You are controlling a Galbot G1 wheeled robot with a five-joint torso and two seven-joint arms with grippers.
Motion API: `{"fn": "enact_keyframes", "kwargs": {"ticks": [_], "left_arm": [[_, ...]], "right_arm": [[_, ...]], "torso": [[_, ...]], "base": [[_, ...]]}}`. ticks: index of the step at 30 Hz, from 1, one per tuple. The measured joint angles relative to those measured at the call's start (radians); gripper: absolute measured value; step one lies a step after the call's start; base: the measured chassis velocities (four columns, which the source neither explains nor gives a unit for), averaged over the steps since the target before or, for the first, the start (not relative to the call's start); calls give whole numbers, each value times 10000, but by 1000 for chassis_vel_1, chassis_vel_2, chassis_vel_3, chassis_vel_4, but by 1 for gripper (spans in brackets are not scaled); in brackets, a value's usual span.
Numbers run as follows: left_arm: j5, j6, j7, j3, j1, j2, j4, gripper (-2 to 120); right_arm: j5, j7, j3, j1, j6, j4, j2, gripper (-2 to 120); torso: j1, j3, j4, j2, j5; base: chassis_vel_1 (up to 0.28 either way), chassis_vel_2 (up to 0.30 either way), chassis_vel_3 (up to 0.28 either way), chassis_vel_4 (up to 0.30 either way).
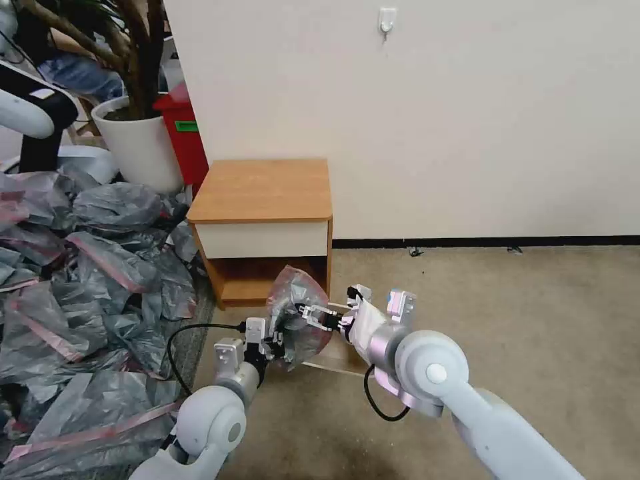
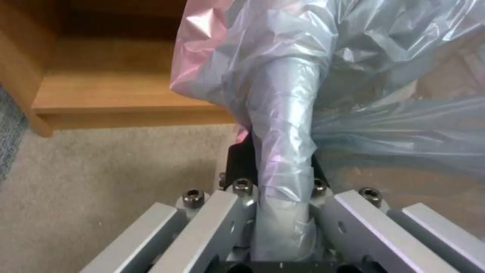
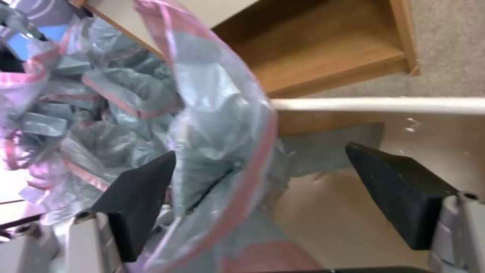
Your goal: Pick up the garbage bag from the table and place it over the trash can.
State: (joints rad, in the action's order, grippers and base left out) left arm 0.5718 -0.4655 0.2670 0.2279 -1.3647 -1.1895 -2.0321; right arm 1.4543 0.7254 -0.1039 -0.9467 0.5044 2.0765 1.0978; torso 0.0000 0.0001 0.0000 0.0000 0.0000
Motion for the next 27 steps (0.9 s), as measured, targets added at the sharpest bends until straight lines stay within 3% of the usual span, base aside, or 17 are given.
{"fn": "enact_keyframes", "kwargs": {"ticks": [12, 15, 16, 23, 27], "left_arm": [[14, 15, 1, -7, -7, 85, -45, 3], [19, 15, 12, -8, -12, 89, -65, 3], [19, 15, 12, -8, -12, 89, -65, 3], [23, 19, 30, 7, -115, 71, -127, 3], [19, 29, 33, 25, -168, 57, -136, 3]], "right_arm": [[-205, 43, -45, 39, 19, -99, 41, 52], [-223, 12, -40, -15, 46, -58, 51, 35], [-223, 12, -40, -15, 46, -58, 51, 35], [-270, -41, -51, -21, 87, -26, 99, 6], [-345, -68, -50, -79, 68, 2, 114, 0]], "torso": [[0, 0, 0, 0, 0], [0, -1, 0, 0, 0], [0, -1, 0, 0, 0], [0, 0, 0, 0, 0], [0, 0, 1, 0, 0]], "base": [[0, 0, 0, 0], [0, 0, 0, 0], [0, 0, 0, 0], [0, 0, 0, 0], [0, 0, 0, 0]]}}
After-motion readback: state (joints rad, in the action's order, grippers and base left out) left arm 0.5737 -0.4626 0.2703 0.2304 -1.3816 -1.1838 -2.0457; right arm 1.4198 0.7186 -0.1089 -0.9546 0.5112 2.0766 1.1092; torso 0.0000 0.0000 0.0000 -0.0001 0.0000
